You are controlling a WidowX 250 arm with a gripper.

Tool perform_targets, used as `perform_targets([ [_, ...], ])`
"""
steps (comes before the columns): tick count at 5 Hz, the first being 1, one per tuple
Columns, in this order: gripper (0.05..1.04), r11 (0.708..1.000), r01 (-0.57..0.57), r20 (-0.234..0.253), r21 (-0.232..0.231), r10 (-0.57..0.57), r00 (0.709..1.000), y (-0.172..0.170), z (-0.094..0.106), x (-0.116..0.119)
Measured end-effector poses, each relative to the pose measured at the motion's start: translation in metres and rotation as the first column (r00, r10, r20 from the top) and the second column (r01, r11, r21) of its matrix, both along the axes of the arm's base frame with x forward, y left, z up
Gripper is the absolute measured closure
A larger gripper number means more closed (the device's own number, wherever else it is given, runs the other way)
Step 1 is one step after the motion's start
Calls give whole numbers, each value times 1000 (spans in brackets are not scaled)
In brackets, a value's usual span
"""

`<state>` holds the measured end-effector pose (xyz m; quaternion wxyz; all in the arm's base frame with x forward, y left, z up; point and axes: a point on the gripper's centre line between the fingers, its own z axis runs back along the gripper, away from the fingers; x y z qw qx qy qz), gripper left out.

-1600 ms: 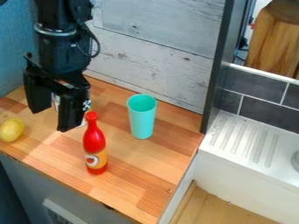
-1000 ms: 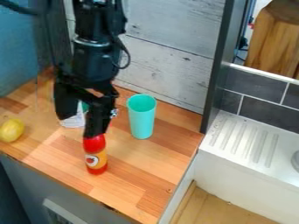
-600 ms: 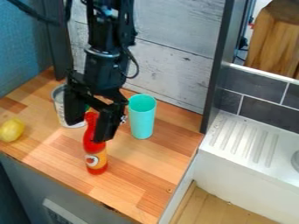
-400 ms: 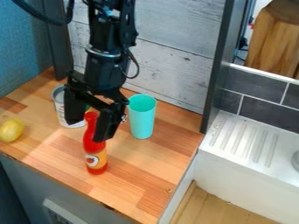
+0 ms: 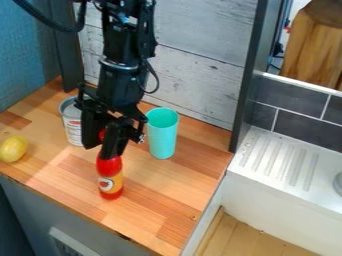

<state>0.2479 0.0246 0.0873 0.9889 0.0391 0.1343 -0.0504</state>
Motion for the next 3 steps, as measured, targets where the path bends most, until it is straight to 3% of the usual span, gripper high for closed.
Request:
perform_targets([
  [1, 741, 999, -18, 18, -29, 19, 1000, 7, 0, 4],
  [2, 741, 998, -26, 33, -55, 28, 999, 12, 0, 5],
  [3, 741, 996, -16, 83, -83, 23, 996, 4, 15, 5],
])
